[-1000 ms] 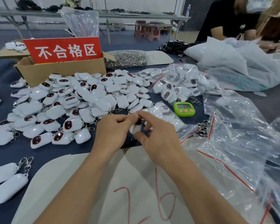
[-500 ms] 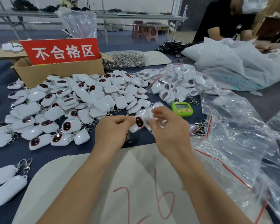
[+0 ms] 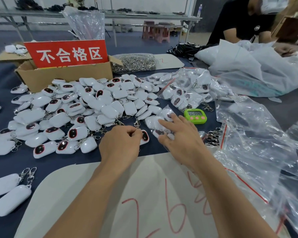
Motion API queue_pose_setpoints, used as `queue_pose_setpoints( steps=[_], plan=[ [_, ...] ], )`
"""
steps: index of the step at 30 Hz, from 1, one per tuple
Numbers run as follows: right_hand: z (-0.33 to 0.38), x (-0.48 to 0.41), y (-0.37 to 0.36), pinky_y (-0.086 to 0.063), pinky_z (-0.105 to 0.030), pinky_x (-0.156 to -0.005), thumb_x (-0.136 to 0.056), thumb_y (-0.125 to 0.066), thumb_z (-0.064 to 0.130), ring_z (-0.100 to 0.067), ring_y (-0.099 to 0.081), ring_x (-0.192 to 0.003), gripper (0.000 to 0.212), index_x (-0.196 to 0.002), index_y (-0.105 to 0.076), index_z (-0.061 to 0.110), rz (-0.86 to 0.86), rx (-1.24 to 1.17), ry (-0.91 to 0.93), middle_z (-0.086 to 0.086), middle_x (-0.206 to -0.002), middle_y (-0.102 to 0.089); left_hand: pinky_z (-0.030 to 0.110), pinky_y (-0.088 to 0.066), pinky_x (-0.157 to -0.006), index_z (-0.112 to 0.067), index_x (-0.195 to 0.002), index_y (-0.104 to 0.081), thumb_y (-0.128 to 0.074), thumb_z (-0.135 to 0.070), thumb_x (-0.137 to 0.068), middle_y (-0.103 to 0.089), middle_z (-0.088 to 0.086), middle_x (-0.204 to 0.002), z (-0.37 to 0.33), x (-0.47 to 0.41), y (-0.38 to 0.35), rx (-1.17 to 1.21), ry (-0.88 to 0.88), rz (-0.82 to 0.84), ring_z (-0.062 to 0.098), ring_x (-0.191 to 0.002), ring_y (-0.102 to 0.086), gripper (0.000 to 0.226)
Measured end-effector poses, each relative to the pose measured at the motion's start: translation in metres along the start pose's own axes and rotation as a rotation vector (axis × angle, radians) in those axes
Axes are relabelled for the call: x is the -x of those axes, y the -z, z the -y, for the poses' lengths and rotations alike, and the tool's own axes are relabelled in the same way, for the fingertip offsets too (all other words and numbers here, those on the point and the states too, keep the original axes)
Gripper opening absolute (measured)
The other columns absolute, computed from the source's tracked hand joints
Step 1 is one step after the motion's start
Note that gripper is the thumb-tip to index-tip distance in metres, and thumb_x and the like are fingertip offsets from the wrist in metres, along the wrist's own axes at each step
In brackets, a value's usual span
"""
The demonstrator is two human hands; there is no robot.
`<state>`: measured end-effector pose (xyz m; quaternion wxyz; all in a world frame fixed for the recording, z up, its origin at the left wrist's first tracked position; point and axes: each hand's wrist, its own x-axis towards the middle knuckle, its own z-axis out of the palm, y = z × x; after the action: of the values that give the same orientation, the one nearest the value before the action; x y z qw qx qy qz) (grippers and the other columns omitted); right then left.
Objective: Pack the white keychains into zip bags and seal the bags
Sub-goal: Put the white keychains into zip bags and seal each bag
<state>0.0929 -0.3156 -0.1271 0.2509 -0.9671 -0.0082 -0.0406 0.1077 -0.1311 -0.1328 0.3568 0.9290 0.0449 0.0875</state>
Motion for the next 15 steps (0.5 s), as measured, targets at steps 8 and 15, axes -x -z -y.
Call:
queue_pose_setpoints(
  steps=[8,15],
  plan=[
    [0.001,0.008,-0.002,-0.016,-0.04,-0.124,-0.103,-0.053,0.045,-0.016,-0.018,-0.156,0.07,-0.164,-0.02,0.034,-0.12,-0.178,-0.108,0.009,-0.168,-0.028,0.026,-0.034,-0.052,-0.025,-0.078,-0.072,-0.056,-0.041,-0.091,-0.063,-0.026,-0.062,0.002,0.001,-0.003,-0.036,-0.012,-0.008,0.002,-0.061,-0.057,0.026],
    [0.003,0.012,0.013,-0.037,-0.034,-0.11,-0.096,-0.055,0.012,-0.022,-0.049,-0.137,0.054,-0.147,-0.055,0.028,-0.35,-0.279,-0.199,0.001,-0.147,-0.058,0.035,-0.042,-0.06,-0.021,-0.071,-0.063,-0.052,-0.035,-0.093,-0.061,-0.004,-0.063,-0.001,0.009,-0.005,-0.096,-0.1,-0.048,0.017,-0.068,-0.056,0.028]
  ],
)
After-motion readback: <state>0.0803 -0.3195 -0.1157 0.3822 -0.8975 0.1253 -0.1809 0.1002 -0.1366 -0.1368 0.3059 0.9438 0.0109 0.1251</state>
